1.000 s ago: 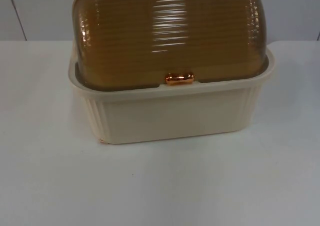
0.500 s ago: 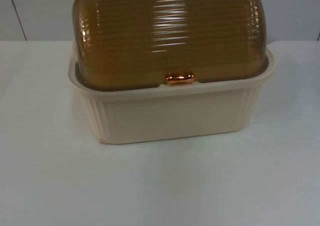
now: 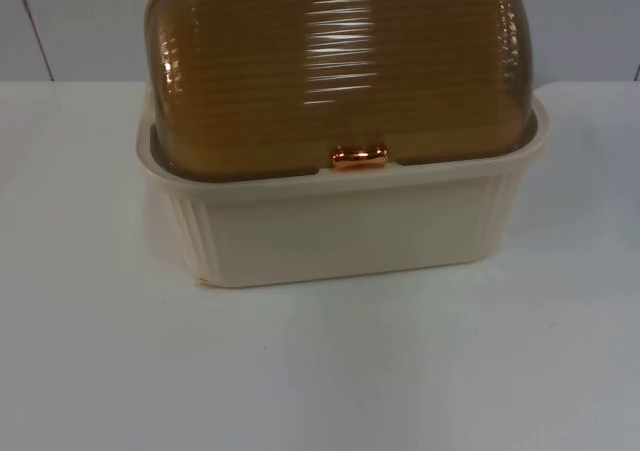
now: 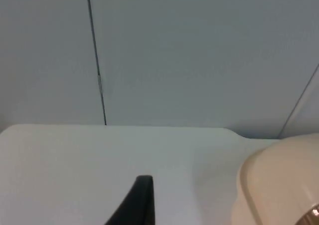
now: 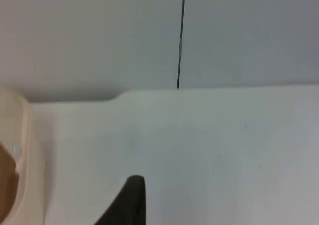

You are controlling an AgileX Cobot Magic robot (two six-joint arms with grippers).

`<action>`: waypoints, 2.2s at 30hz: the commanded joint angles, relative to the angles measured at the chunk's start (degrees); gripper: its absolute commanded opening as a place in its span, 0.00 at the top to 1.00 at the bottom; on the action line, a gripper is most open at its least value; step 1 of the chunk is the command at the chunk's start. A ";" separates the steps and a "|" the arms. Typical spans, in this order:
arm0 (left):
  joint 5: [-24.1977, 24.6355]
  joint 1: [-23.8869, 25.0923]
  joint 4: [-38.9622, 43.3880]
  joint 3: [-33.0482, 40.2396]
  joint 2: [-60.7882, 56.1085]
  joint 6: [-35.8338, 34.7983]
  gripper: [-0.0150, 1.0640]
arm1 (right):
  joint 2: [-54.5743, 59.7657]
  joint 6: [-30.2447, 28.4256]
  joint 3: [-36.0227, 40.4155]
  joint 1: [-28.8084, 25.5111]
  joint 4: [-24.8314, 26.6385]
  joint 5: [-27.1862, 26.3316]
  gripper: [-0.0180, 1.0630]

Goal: Open the box lid with the left hand, place the block into the box with the right hand, then close the box lid with the left hand.

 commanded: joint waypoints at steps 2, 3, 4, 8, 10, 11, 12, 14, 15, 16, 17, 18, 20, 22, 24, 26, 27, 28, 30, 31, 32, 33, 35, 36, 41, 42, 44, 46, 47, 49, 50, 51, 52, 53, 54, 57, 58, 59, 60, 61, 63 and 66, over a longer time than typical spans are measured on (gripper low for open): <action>1.39 0.10 2.58 -0.19 -3.14 0.22 0.01 | -6.20 -0.31 6.03 0.01 -0.15 -1.71 0.01; 1.78 0.10 3.32 -0.19 -3.74 0.22 0.01 | -6.92 -0.31 7.01 0.01 -0.26 -1.59 0.01; 2.59 0.10 4.74 -0.08 -4.77 0.36 0.01 | -9.08 -0.31 8.12 0.01 -0.35 -1.21 0.01; 3.88 0.10 6.59 2.14 -9.14 1.02 0.01 | -14.47 -0.31 9.35 0.01 -1.79 1.31 0.01; 2.87 -0.37 5.12 6.98 -14.08 1.94 0.01 | -17.29 0.30 9.35 0.01 -2.35 2.98 0.01; 2.45 -0.66 4.14 8.89 -15.91 3.37 0.01 | -18.62 1.11 9.35 0.01 -2.59 3.07 0.01; 2.00 -0.69 3.30 11.11 -18.21 4.55 0.01 | -19.35 1.52 9.35 0.01 -2.58 3.07 0.01; 1.53 -0.69 2.08 13.07 -20.61 5.72 0.01 | -20.14 1.52 9.35 0.01 -2.33 2.97 0.01; 0.76 -0.69 1.35 14.50 -23.38 5.84 0.01 | -20.86 1.52 9.35 0.01 -2.33 2.97 0.01; 0.34 -0.69 0.27 15.93 -25.88 5.84 0.01 | -21.74 1.52 9.35 0.01 -2.33 3.10 0.01; 0.08 -0.69 0.14 16.45 -27.42 5.84 0.01 | -22.32 1.67 9.35 0.23 -2.33 3.10 0.01; -0.60 -0.69 0.14 17.14 -30.39 5.84 0.01 | -23.82 2.01 9.35 1.22 -2.72 3.10 0.01; -0.98 -0.69 0.14 17.25 -33.32 5.99 0.01 | -25.35 2.72 9.35 1.99 -2.82 3.23 0.01; -1.65 -0.69 1.15 17.25 -38.25 6.13 0.01 | -28.83 2.72 9.35 3.90 -3.47 3.51 0.01; -1.53 -0.83 1.89 17.25 -43.08 6.13 0.01 | -32.76 2.72 9.35 6.02 -5.44 3.60 0.01; -0.08 -2.41 3.03 17.25 -46.67 6.13 0.01 | -36.64 4.21 9.35 8.75 -7.22 4.21 0.01; -0.08 -2.41 3.03 17.25 -46.67 6.13 0.01 | -36.64 4.21 9.35 8.75 -7.22 4.21 0.01; 1.38 -3.54 3.30 17.25 -48.23 6.13 0.01 | -39.14 6.01 9.35 10.36 -8.03 4.62 0.01; 4.16 -5.52 4.54 17.25 -51.14 6.13 0.01 | -43.21 7.77 9.35 12.72 -9.07 5.18 0.01; 4.91 -6.02 4.54 17.25 -52.44 6.13 0.01 | -45.17 8.31 9.35 13.30 -9.35 5.61 0.01; 5.18 -6.65 4.54 17.25 -54.02 6.13 0.01 | -47.57 8.57 9.35 13.59 -9.66 6.19 0.01; 5.18 -6.74 4.54 17.25 -55.42 6.13 0.01 | -49.97 8.57 9.06 13.68 -9.97 6.58 0.01; 5.18 -6.74 4.54 17.25 -57.07 6.13 0.01 | -52.19 8.57 8.63 13.68 -10.88 7.22 0.01; 5.05 -6.74 4.79 17.25 -58.72 6.13 0.01 | -54.16 8.57 7.90 13.68 -11.74 7.83 0.01; 5.05 -6.74 4.93 17.00 -65.09 4.54 0.01 | -56.12 9.17 3.53 14.28 -13.07 9.50 0.01; 5.05 -6.74 5.40 16.62 -66.47 3.37 0.01 | -56.12 9.17 1.84 14.28 -13.07 10.70 0.01; 5.05 -6.74 6.32 15.98 -67.27 2.23 0.01 | -56.12 9.17 -0.71 14.28 -13.61 12.43 0.01; 6.72 -6.74 6.68 14.71 -67.27 2.07 0.01 | -56.12 9.17 -2.02 14.28 -13.94 13.27 0.01; 9.55 -6.74 6.86 13.00 -67.27 1.83 0.01 | -56.12 9.17 -3.15 14.28 -13.94 13.59 0.01; 10.65 -6.61 7.66 10.87 -67.27 0.72 0.01 | -56.12 9.17 -5.18 14.28 -13.94 15.05 0.01; 10.54 -6.61 7.93 10.51 -67.27 0.05 0.01 | -56.12 9.17 -5.50 14.28 -13.94 15.32 0.01; 10.70 -6.61 8.72 9.20 -67.27 -1.41 0.01 | -56.12 9.17 -6.22 14.28 -13.94 15.72 0.01; 10.84 -6.61 9.46 8.16 -67.27 -2.90 0.01 | -56.12 9.61 -6.65 14.38 -13.94 16.49 0.01; 11.02 -6.61 10.45 7.50 -67.27 -4.02 0.01 | -56.12 11.12 -6.66 14.61 -14.02 16.62 0.01; 11.02 -6.61 10.45 7.50 -67.27 -4.02 0.01 | -56.12 11.12 -6.66 14.61 -14.02 16.62 0.01; 14.91 -6.61 13.81 7.30 -67.27 -6.59 0.01 | -56.12 16.53 -6.66 16.03 -14.17 19.74 0.01; 17.84 -6.61 14.88 7.30 -67.27 -7.12 0.01 | -56.12 16.54 -6.66 16.34 -15.19 21.98 0.01; 20.27 -6.61 15.64 7.30 -67.27 -7.61 0.01 | -56.12 16.54 -6.66 16.64 -16.43 23.81 0.01; 20.27 -6.61 15.64 7.30 -67.27 -7.61 0.01 | -56.12 16.54 -6.66 16.64 -16.43 23.81 0.01; 22.92 -6.61 16.43 7.30 -67.27 -7.78 0.01 | -56.12 16.54 -6.50 16.64 -18.06 25.45 0.01; 26.33 -6.61 17.06 7.30 -67.27 -7.86 0.01 | -56.12 17.24 -5.67 16.64 -22.23 28.21 0.01; 28.20 -6.61 17.37 7.30 -67.27 -8.22 0.01 | -56.12 20.13 -4.53 17.81 -23.97 30.01 0.01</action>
